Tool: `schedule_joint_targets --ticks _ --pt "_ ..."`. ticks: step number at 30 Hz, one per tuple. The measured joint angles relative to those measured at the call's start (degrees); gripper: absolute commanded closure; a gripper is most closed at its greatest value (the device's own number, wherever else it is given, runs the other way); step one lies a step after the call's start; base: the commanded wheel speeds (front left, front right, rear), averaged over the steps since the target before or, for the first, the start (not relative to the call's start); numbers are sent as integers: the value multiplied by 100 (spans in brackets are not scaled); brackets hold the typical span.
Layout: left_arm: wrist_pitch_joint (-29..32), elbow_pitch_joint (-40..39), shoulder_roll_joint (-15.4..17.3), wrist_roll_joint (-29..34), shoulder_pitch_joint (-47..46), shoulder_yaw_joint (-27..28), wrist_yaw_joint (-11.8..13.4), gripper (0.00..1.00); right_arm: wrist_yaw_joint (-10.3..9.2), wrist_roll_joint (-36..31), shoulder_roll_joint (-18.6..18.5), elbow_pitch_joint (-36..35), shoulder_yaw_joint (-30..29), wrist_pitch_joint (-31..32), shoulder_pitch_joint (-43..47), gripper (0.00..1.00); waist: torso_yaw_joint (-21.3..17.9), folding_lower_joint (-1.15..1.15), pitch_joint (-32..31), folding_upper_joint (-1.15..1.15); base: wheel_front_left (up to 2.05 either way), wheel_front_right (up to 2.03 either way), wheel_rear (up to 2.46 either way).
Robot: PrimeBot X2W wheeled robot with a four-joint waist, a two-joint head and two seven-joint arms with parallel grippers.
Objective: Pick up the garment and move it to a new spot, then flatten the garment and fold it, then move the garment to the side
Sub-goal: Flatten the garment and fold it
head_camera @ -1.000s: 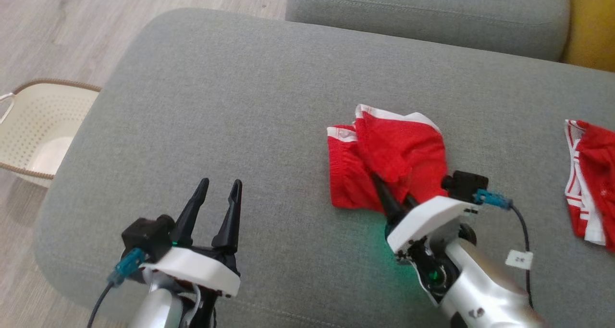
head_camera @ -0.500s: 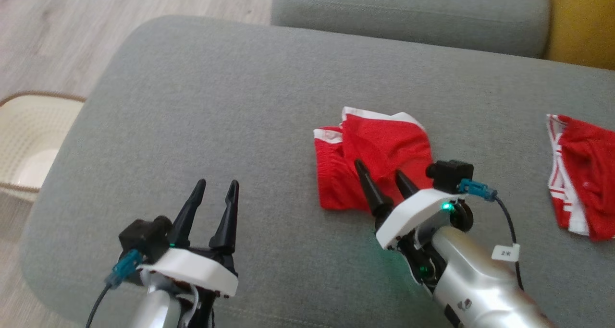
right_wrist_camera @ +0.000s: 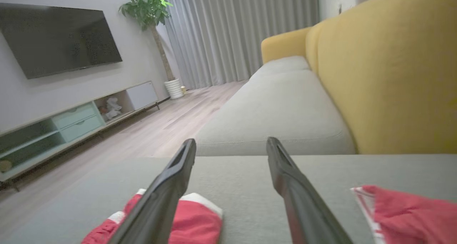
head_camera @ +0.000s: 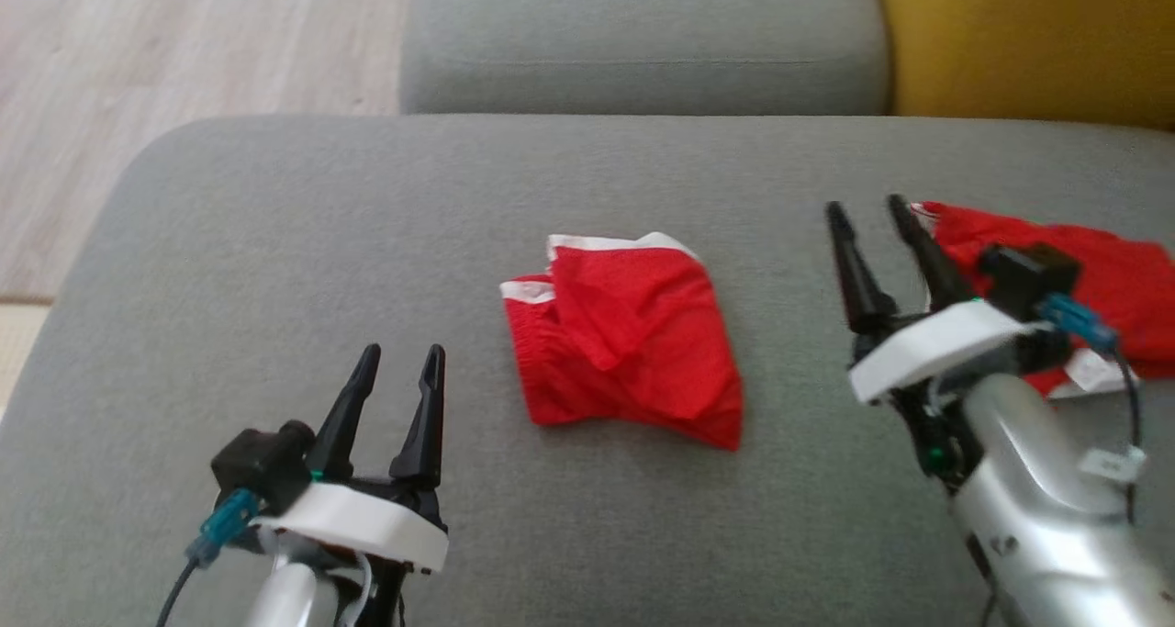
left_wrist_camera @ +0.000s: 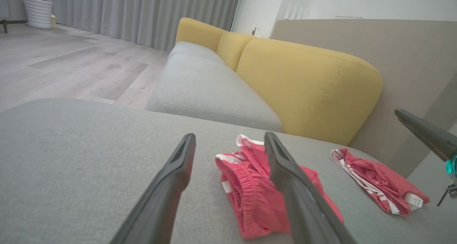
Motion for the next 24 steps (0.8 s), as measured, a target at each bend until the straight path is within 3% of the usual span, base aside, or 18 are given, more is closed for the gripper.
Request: schedule_joint_targets --ticks 7,13,24 --pt "-1 -167 -1 -1 -2 33 0 0 0 -1586 80 -1018 -1514 -11 1180 0 -290 0 18 0 0 0 0" --pt "-1 -258 -1 -8 6 69 -3 0 0 -2494 593 -2100 -2512 -12 2223 0 -404 0 121 0 0 0 0" --pt "-1 -326 0 -42 116 152 -10 0 0 -2840 836 -2725 -2810 56 2664 0 -413 0 220 0 0 0 0"
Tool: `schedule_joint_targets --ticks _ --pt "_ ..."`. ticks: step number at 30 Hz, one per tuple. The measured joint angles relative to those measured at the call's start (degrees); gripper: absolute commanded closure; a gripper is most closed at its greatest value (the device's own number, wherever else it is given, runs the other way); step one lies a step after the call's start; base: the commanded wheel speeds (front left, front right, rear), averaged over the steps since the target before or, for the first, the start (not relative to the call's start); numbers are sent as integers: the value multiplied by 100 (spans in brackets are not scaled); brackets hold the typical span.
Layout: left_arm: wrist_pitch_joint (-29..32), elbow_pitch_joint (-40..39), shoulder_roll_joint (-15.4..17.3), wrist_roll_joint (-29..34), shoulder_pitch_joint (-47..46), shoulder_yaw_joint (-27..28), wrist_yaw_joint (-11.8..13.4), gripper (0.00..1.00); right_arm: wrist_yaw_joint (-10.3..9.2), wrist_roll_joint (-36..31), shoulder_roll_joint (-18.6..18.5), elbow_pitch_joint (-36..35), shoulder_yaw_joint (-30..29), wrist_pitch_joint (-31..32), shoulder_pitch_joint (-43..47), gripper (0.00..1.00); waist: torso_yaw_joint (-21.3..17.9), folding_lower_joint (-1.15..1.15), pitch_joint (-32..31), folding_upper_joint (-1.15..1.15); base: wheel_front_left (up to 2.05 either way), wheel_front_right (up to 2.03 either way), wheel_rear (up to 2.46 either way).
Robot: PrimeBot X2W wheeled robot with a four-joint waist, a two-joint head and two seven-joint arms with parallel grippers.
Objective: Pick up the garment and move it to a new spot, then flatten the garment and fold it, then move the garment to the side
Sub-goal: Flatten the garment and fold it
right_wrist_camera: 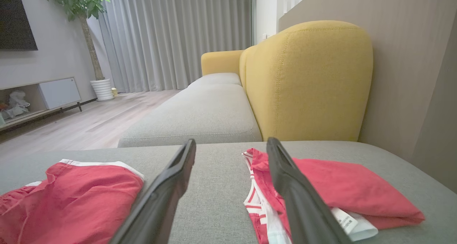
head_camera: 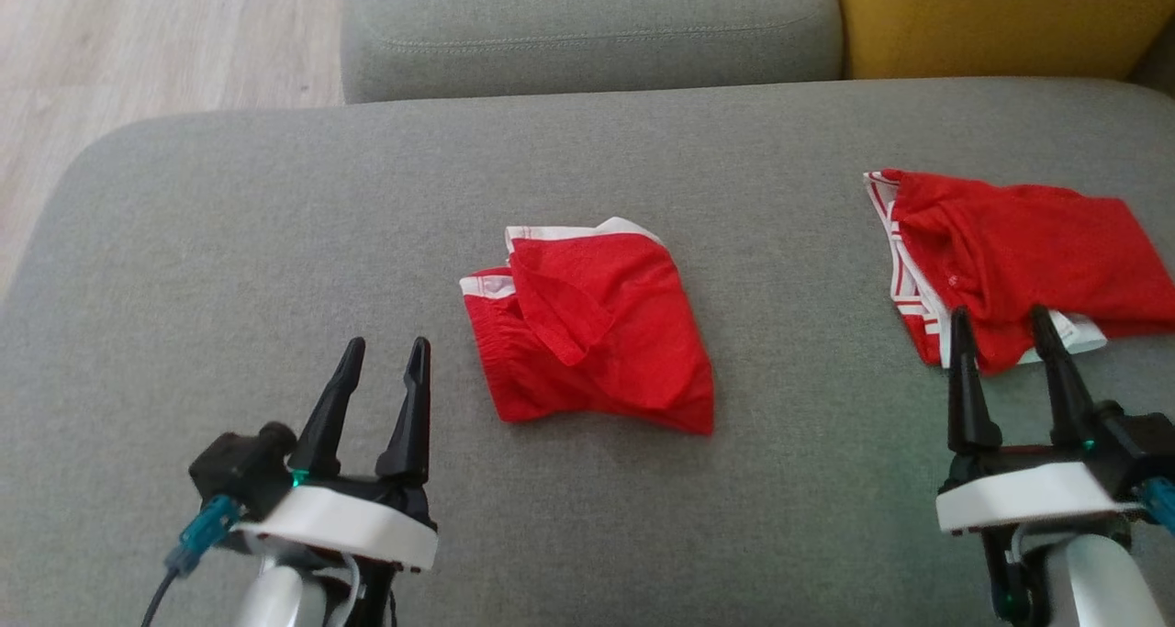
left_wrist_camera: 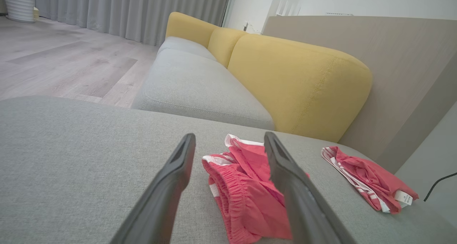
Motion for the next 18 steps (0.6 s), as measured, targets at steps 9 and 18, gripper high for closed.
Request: schedule_joint_targets --ticks 9,18 --pt "0 16 -1 0 -45 -70 -46 0 0 -56 7 -82 571 249 -233 100 353 0 166 0 0 0 0" --pt "0 94 -2 -47 -221 -180 -90 0 0 -43 -7 703 1277 501 -1147 100 1029 0 446 0 0 0 0"
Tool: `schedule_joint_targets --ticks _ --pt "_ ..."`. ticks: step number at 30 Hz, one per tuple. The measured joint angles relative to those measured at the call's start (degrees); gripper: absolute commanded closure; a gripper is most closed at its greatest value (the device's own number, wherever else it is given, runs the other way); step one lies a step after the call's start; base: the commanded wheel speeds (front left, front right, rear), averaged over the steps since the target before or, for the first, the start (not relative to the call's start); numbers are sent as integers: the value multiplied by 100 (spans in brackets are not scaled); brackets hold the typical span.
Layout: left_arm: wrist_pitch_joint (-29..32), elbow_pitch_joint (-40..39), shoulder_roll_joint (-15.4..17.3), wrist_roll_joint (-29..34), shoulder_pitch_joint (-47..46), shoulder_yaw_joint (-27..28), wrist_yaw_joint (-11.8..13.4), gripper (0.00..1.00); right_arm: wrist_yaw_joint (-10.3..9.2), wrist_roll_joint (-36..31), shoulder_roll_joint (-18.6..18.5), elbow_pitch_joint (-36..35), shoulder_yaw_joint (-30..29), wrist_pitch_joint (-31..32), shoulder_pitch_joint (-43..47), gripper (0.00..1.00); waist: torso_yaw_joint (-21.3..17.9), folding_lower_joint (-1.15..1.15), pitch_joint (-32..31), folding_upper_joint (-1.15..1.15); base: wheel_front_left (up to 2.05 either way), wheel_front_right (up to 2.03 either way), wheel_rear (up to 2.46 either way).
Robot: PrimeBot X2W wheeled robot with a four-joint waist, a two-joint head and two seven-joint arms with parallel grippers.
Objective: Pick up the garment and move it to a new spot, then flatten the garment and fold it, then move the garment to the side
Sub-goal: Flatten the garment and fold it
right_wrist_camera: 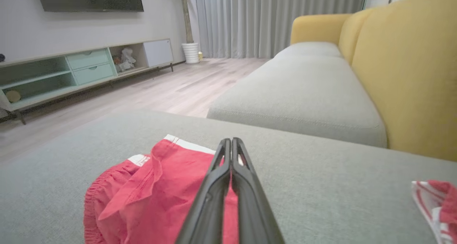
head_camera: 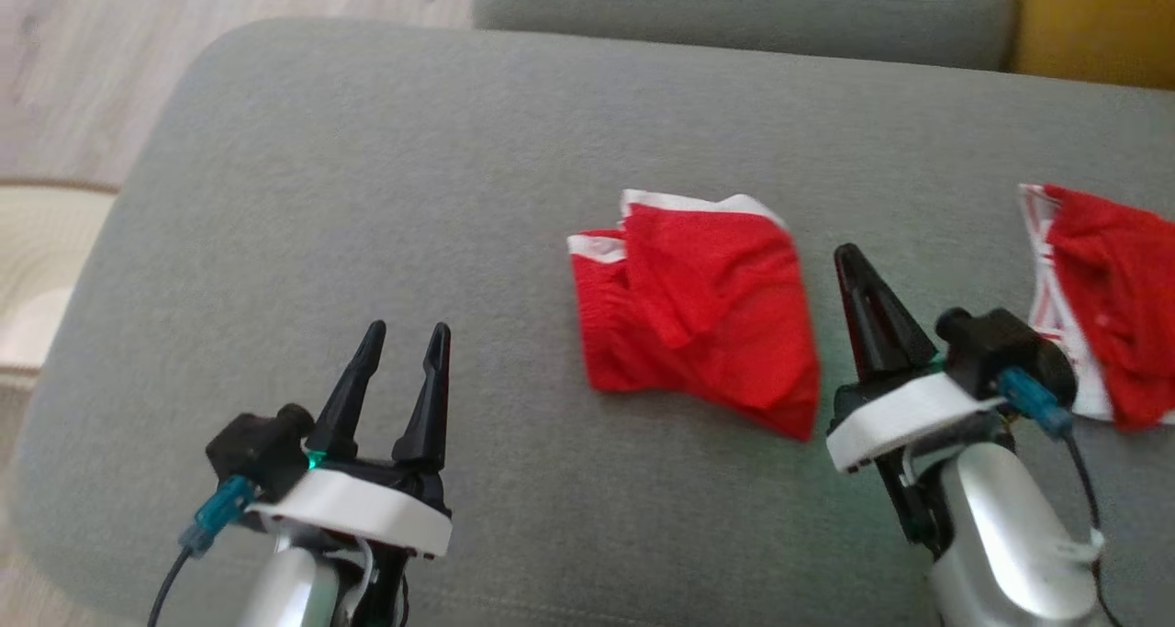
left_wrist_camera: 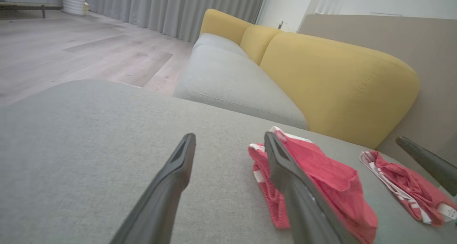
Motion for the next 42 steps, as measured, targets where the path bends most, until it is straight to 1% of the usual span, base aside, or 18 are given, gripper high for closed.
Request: schedule_joint_targets --ticks 9,13,17,22,28,33,37,42 --pt "-4 104 0 -65 -90 -48 -2 0 0 -88 1 1725 176 71 -843 100 649 0 248 0 0 0 0" --pt "-4 140 0 -101 -165 -91 -9 0 0 -9 1 2256 557 -65 -1112 100 831 0 343 0 0 0 0" --pt "-4 145 0 -109 -210 -135 -9 0 0 461 3 2503 1244 -176 -1289 100 920 0 395 0 0 0 0" --pt "-4 152 -1 -148 -214 -199 -9 0 0 829 2 2704 1816 -318 -1379 100 980 0 411 0 0 0 0" --pt "-4 151 -2 -148 -311 -226 -9 0 0 855 -3 3226 1945 -357 -1600 100 1026 1 500 0 0 0 0" --pt "-4 164 -2 -148 -323 -242 -9 0 0 985 -2 3530 2174 -414 -1674 100 1045 1 582 0 0 0 0" --pt "-4 177 -2 -148 -326 -246 -9 0 0 1129 -2 3615 2329 -448 -1767 100 984 0 596 0 0 0 0" --pt "-4 190 -2 -147 -327 -210 -8 0 0 1377 -2 3522 2465 -517 -1817 100 758 0 525 0 0 0 0"
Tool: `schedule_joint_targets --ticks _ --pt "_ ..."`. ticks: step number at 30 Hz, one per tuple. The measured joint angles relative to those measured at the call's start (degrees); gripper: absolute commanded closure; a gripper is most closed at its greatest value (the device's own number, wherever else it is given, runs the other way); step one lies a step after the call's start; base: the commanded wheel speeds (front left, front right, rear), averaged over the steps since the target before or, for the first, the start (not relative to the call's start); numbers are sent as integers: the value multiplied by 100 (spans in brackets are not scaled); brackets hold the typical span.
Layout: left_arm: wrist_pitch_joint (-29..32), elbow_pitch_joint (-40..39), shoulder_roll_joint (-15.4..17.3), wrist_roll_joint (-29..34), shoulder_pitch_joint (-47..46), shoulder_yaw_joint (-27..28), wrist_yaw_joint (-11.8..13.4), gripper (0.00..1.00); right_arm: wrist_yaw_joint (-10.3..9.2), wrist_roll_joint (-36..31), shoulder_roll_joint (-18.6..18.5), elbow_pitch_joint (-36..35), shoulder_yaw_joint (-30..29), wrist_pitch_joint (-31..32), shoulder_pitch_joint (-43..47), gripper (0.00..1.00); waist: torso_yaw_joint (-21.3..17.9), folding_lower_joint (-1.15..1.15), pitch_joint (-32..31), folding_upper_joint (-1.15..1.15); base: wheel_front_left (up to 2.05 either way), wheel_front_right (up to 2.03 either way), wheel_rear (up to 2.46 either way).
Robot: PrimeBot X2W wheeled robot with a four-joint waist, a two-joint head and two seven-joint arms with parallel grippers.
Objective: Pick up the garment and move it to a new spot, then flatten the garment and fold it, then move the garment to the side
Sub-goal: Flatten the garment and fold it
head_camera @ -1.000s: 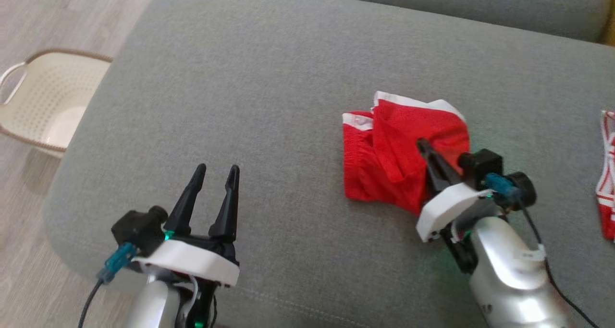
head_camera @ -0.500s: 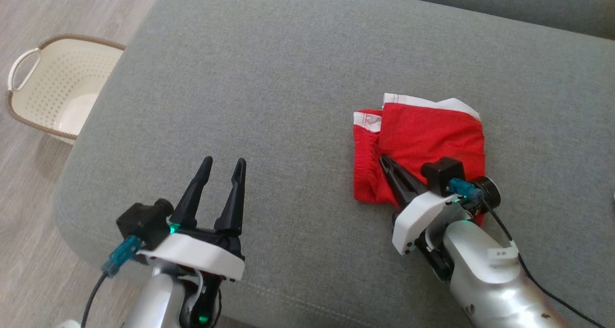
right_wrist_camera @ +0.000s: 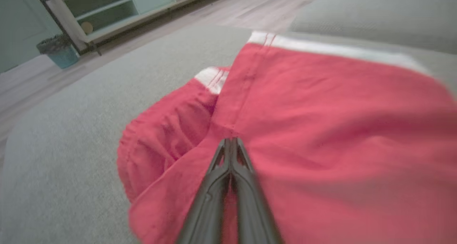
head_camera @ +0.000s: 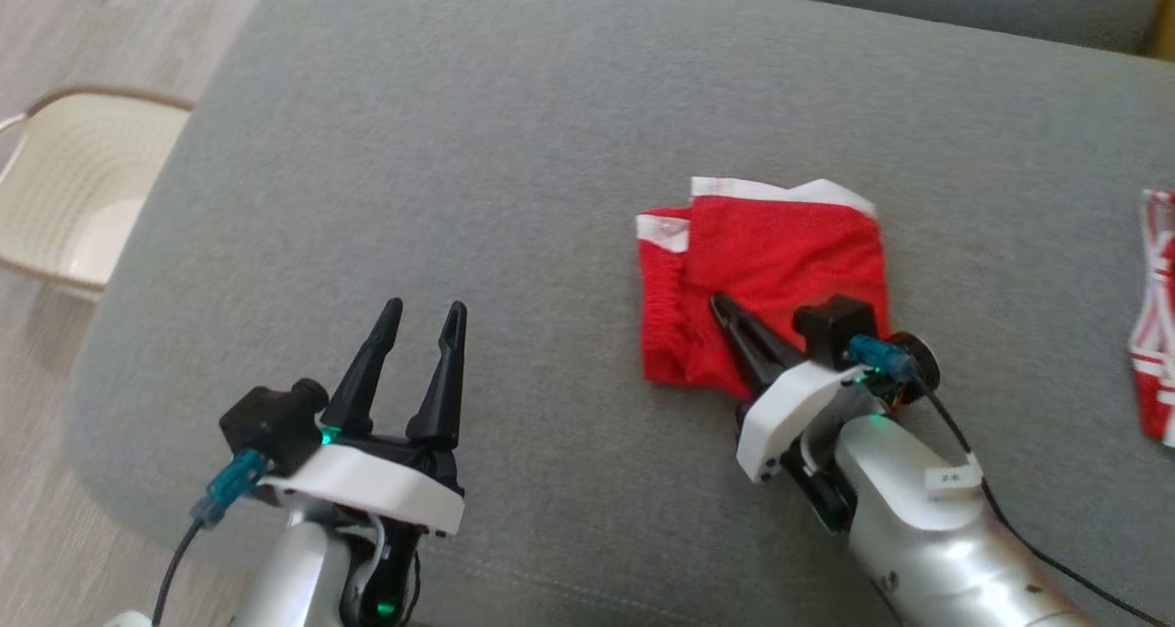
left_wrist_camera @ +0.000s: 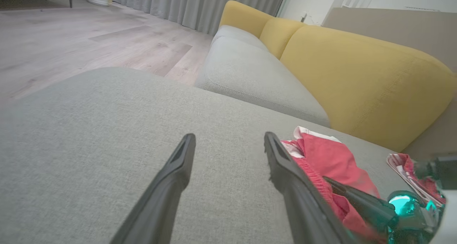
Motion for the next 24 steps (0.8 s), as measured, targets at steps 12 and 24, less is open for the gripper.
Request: schedule_joint_targets --ticks 12,24 --pt "-1 -218 0 124 6 238 0 0 0 -734 -266 -1675 -1801 -56 277 100 -1116 0 -377 0 0 0 0" --pt "0 -227 -1 152 133 365 14 0 0 -1393 -174 -3077 -2980 9 1961 0 -1808 0 -752 0 0 0 0"
